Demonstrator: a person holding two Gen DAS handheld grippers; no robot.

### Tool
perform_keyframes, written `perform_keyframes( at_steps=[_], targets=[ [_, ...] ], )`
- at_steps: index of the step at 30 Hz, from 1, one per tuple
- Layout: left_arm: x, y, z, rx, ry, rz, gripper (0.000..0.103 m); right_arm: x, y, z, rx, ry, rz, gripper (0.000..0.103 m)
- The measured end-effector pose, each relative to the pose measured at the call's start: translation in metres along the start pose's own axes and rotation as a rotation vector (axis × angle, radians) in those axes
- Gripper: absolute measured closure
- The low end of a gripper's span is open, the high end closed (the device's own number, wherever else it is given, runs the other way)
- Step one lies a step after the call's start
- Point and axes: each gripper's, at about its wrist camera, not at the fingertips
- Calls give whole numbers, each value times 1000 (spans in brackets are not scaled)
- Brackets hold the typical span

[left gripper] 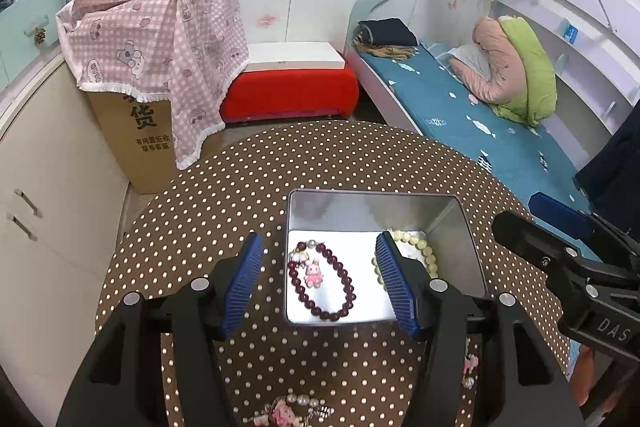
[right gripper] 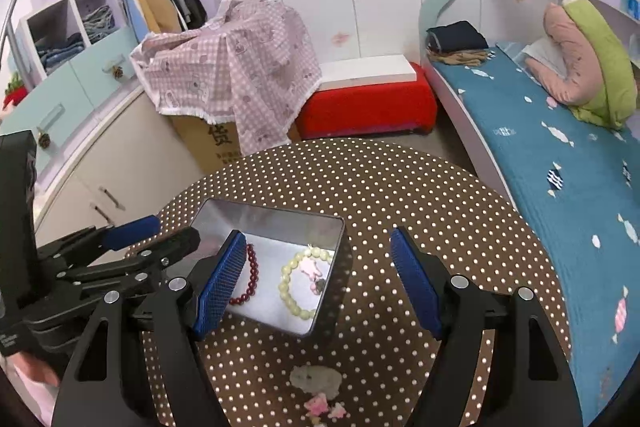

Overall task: Organize jewelry
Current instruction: 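Withdraw both tools from the box back over the remaining charms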

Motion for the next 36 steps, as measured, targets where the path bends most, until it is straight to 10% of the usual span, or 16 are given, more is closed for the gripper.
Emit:
perform_keyframes(
  at_steps=[36],
  targets=[
    [-109,72,-18,55,85,-32,46,-103,61,20,-87,2,-59,31]
  ],
)
Point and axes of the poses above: each gripper's, at about its wrist camera, not at the fingertips, and y roughly against the way its jaws point, z to its right, x to its top, and after that the axes turned 12 degrees about -x, right-handed
